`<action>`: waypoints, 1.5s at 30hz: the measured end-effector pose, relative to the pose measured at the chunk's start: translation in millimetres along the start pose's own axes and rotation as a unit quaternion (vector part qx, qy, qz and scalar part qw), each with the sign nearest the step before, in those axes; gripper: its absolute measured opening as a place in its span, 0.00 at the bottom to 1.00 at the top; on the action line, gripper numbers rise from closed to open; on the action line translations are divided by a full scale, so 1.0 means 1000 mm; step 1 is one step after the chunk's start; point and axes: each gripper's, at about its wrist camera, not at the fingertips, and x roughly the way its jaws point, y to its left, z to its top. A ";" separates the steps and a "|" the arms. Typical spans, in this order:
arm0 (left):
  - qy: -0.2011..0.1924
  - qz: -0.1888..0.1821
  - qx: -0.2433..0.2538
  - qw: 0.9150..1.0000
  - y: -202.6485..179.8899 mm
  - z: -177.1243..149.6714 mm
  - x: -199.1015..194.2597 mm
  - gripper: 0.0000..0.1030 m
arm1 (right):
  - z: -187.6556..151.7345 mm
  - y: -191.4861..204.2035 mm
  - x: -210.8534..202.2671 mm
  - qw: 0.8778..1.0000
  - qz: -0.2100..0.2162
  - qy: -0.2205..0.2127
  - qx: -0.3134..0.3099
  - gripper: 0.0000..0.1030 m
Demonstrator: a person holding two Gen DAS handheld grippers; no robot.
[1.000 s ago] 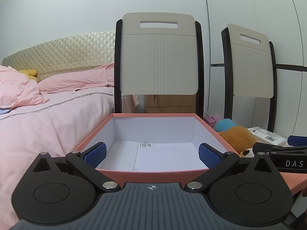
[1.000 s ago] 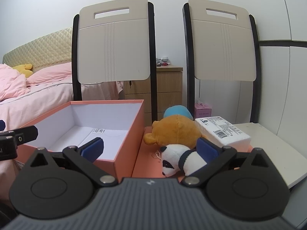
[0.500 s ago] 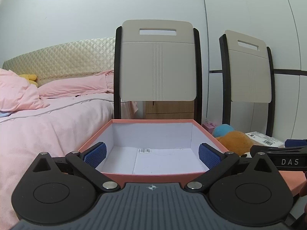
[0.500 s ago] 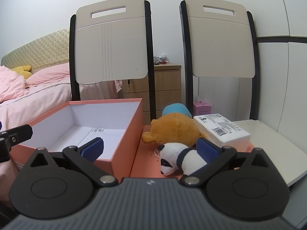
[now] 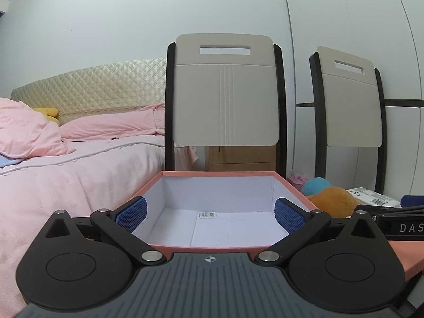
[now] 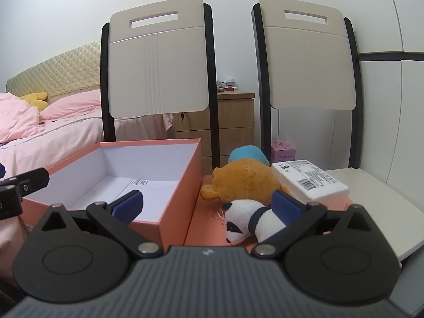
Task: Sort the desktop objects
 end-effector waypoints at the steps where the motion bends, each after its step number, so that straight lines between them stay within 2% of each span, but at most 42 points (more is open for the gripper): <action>1: 0.003 -0.003 0.004 1.000 -0.001 0.000 0.000 1.00 | 0.000 0.000 0.000 1.000 0.001 -0.001 0.001 1.00; 13: 0.006 0.003 0.003 1.000 -0.001 -0.001 -0.001 1.00 | 0.001 0.003 -0.006 1.000 0.024 -0.016 -0.006 1.00; 19: 0.005 0.005 -0.004 1.000 0.001 -0.001 -0.002 1.00 | 0.003 -0.003 -0.006 0.999 0.039 -0.011 0.015 1.00; 30: 0.010 0.013 0.001 1.000 0.000 -0.002 0.000 1.00 | 0.005 -0.005 -0.010 0.999 0.040 -0.016 0.019 1.00; 43: -0.003 -0.006 0.009 1.000 -0.007 -0.006 -0.004 1.00 | 0.006 -0.018 -0.017 0.999 0.029 -0.019 0.015 1.00; 45: -0.007 -0.021 0.023 0.999 -0.014 -0.007 -0.004 1.00 | 0.006 -0.025 -0.019 0.999 0.022 -0.020 0.024 1.00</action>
